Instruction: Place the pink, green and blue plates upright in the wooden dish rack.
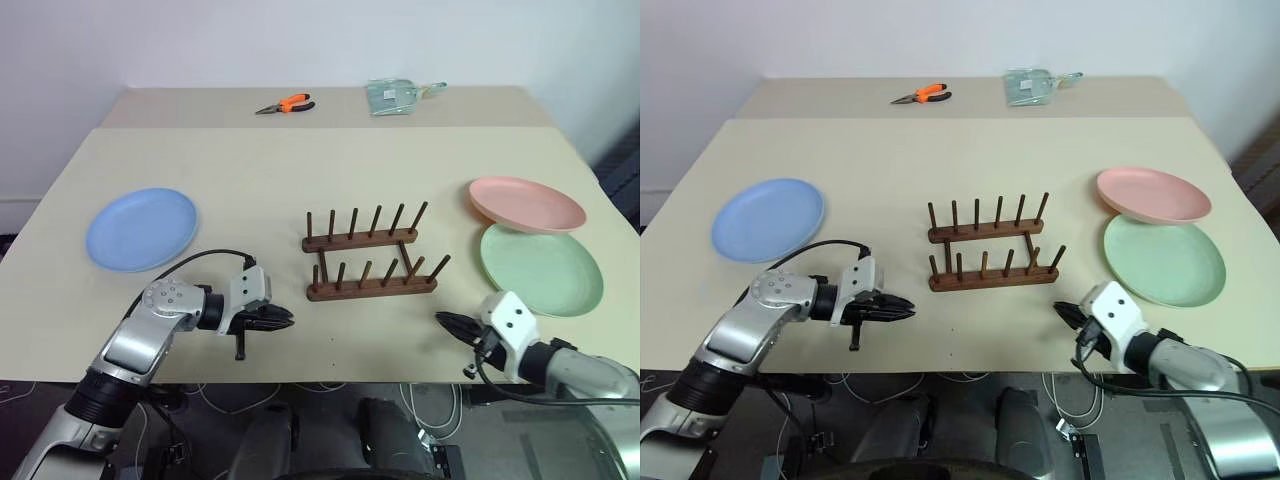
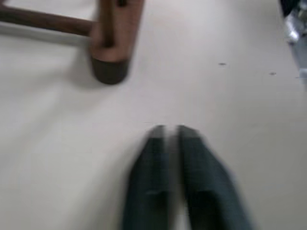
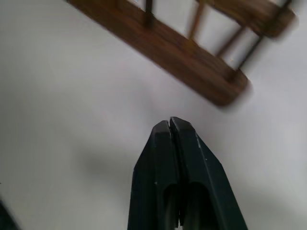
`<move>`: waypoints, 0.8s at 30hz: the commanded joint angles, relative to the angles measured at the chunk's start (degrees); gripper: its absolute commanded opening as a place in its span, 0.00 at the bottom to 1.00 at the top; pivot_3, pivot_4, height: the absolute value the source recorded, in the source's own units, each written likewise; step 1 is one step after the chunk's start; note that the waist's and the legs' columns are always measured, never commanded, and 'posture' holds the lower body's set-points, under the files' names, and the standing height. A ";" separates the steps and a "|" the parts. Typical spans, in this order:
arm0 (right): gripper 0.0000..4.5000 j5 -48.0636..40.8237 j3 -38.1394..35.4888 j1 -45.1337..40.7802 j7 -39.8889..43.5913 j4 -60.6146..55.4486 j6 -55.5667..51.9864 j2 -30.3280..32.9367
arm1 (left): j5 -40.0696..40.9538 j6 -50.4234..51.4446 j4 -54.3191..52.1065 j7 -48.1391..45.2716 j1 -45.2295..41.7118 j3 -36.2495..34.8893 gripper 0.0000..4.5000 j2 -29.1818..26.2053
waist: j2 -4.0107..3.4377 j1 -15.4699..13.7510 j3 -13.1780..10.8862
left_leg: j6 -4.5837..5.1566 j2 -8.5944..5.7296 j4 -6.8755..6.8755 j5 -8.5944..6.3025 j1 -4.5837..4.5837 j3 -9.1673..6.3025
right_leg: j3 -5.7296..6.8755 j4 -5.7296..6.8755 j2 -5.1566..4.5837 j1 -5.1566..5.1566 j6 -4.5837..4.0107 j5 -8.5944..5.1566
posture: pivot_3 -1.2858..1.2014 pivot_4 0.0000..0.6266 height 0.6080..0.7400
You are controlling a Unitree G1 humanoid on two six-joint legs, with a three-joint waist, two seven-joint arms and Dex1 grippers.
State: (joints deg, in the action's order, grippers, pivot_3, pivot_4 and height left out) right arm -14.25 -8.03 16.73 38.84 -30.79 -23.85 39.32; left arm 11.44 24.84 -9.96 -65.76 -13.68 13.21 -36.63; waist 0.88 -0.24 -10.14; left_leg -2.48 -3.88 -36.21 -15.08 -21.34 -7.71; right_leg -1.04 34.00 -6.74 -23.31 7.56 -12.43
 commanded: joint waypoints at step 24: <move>0.29 14.38 8.90 -21.72 -11.10 18.79 2.09 -5.69 | -11.41 -6.49 22.35 31.73 -11.26 2.10 0.00 19.16 | 0.05 -0.48 0.40 | -0.02 -0.28 -0.06 0.04 0.13 -0.05 | 0.01 0.11 0.04 0.10 0.18 0.16 | 0.52 0.24 1.00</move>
State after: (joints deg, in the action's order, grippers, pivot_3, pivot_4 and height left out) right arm 0.74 1.86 -5.78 26.42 -10.22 -22.51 32.72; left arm 1.85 17.30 10.46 -34.53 -26.17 14.80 -16.28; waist 0.92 -0.72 -9.74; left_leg -2.50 -4.16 -36.26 -15.04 -21.22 -7.76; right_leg -1.03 34.11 -6.70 -23.20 7.75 -12.28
